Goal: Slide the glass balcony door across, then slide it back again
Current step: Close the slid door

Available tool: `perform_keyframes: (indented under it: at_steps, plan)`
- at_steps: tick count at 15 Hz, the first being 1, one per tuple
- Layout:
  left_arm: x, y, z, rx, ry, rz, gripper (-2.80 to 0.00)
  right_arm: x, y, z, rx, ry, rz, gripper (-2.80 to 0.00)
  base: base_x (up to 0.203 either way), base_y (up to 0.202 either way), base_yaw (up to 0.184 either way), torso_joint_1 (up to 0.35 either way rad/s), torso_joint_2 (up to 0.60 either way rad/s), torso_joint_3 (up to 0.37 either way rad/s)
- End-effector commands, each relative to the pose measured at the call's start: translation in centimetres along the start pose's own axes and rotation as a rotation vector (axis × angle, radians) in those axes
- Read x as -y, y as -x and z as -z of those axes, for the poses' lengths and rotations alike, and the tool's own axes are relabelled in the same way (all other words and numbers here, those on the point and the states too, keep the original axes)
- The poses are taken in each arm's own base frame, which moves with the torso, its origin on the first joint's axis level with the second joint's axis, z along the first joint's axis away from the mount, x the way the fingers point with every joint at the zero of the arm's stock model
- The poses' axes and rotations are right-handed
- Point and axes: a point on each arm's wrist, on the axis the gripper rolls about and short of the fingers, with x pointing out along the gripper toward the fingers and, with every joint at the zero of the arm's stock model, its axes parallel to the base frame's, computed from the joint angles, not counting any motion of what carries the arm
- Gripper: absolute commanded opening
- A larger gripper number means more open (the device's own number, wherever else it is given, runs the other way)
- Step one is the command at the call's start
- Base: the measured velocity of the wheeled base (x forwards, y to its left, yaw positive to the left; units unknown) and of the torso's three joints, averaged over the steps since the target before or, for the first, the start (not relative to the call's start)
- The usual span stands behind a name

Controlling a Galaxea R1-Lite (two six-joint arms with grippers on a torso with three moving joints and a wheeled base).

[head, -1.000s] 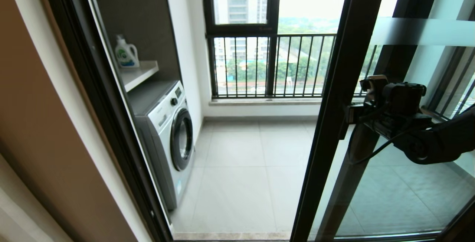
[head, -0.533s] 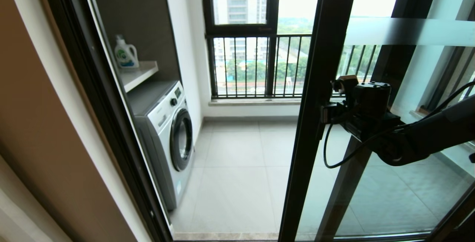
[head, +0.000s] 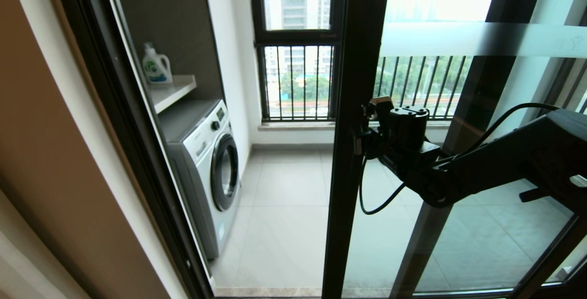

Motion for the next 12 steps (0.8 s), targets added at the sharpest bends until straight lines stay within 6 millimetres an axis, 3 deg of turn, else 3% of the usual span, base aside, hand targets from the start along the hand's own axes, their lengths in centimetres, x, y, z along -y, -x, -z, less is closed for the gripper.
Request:
perform_keyframes:
  at_steps: [1,7,9,12]
  plan:
    - [0.0,0.0,0.0,-0.001,0.0,-0.002,-2.8,-2.9,-0.7,0.6,0.007,0.006,-0.033,-2.8,0.0,0.0,0.0,0.0,0.0,0.0]
    - [0.0,0.0,0.0,-0.001,-0.002,0.0,-2.8,-9.4,-1.1,-0.5,0.084,-0.005,-0.138,-2.8,0.0,0.0,0.0,0.0,0.0,0.0]
    - [0.0,0.0,0.0,-0.001,-0.002,-0.001,-2.8,-10.3,-0.8,-0.6,0.091,-0.007,-0.156,-2.8,0.0,0.0,0.0,0.0,0.0,0.0]
    - [0.0,0.0,0.0,-0.001,-0.001,-0.001,-2.8,-10.1,-0.5,-0.8,0.088,-0.012,-0.122,-2.8,0.0,0.0,0.0,0.0,0.0,0.0]
